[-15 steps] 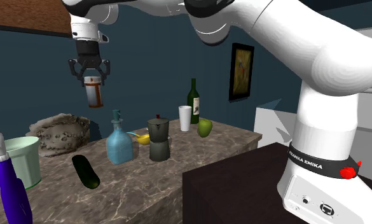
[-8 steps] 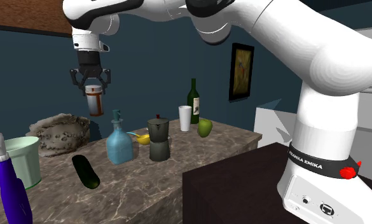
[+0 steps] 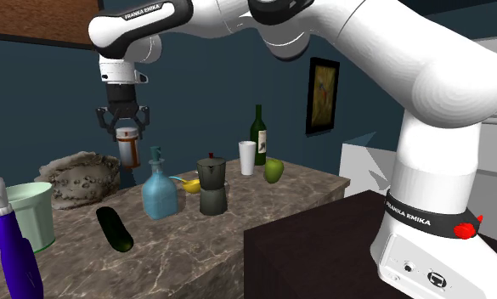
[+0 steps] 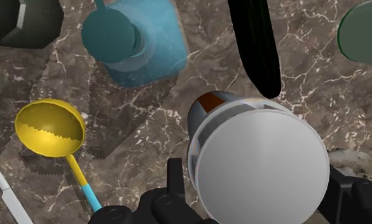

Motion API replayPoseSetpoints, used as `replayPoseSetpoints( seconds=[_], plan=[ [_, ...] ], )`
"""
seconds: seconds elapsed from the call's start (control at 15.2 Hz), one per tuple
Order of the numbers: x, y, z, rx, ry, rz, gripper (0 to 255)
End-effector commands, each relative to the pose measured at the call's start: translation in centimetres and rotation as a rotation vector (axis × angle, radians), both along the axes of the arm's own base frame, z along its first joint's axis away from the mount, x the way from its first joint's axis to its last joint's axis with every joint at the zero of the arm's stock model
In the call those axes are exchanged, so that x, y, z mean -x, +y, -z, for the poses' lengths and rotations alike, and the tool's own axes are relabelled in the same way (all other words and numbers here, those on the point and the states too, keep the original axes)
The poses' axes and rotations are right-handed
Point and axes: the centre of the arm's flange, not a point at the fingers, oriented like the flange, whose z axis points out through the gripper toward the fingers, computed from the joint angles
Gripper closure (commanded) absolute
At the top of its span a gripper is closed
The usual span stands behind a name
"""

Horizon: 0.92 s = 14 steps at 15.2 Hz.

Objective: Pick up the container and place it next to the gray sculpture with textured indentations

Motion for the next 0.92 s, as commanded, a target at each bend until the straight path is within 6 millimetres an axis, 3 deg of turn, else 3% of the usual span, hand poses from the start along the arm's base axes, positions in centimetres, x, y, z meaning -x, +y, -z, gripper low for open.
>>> replayPoseSetpoints(
  seconds=[0.0, 0.86],
  plan=[
    [0.0, 0.0, 1.0, -0.001, -0.001, 0.000, 255],
    [0.0, 0.0, 7.9, -0.001, -0.001, 0.000, 255]
  ],
)
